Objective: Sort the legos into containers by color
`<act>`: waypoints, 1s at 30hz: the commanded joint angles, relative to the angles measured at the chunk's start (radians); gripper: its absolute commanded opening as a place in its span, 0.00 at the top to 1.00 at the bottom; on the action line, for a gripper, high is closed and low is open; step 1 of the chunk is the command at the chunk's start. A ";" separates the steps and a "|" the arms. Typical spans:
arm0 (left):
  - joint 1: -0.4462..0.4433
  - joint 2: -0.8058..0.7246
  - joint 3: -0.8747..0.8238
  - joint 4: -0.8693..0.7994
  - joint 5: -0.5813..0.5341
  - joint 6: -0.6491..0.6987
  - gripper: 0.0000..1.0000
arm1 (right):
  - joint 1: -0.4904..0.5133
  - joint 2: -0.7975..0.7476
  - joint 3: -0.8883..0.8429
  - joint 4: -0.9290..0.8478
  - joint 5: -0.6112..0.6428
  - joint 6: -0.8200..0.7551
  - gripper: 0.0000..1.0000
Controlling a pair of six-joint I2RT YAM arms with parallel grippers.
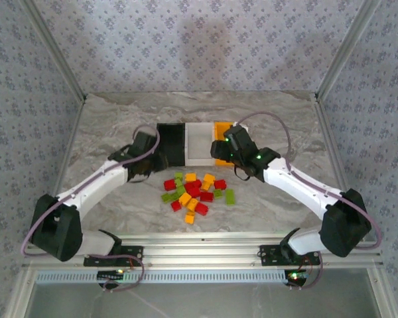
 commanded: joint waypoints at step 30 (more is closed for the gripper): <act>-0.086 0.139 0.340 0.032 -0.066 0.048 0.01 | -0.009 -0.123 -0.324 -0.004 -0.151 0.059 0.22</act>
